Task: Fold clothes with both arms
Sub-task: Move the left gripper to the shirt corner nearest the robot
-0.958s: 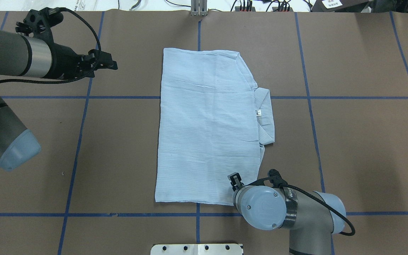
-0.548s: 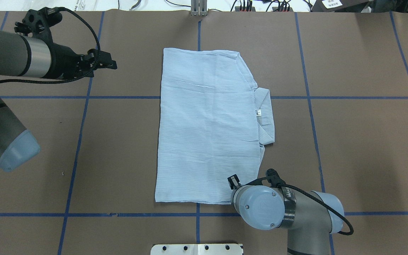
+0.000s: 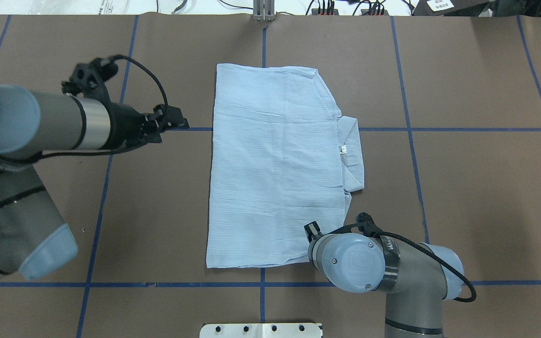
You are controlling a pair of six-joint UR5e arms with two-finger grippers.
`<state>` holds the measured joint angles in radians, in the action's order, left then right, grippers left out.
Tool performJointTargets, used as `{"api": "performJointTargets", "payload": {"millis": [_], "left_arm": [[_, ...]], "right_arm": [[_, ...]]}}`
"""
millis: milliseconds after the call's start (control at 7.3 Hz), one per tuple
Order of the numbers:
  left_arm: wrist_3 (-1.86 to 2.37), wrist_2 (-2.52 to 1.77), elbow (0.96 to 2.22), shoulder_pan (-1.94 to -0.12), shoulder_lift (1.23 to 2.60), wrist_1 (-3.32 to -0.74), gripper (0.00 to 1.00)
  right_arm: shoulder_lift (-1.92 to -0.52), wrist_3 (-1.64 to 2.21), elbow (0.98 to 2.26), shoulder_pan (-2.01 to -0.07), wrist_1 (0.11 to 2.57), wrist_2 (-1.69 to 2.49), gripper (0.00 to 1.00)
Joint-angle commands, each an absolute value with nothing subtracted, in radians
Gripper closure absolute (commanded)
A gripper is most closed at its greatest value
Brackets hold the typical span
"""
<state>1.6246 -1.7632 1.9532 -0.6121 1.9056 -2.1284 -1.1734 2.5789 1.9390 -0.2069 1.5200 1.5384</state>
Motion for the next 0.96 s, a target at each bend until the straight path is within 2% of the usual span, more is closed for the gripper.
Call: {"api": "performJointTargets", "payload": {"millis": [0, 274, 548, 822], "left_arm": [[1.875, -1.659, 1.971, -0.427, 1.896, -2.117, 0.24], [2.003, -1.563, 1.959, -0.261, 1.885, -2.063, 0.34], [2.025, -1.548, 1.918, -0.177, 1.894, -2.016, 0.34], [2.026, -1.546, 1.913, -0.172, 1.885, -2.008, 0.34]], "right_arm": [[-1.181, 2.579, 1.962, -0.207, 1.522, 1.540, 1.00], [-1.181, 2.576, 1.963, -0.206, 1.522, 1.545, 1.00], [-1.178, 2.569, 1.957, -0.199, 1.522, 1.545, 1.00], [-1.180, 2.569, 1.956, -0.198, 1.522, 1.543, 1.00]]}}
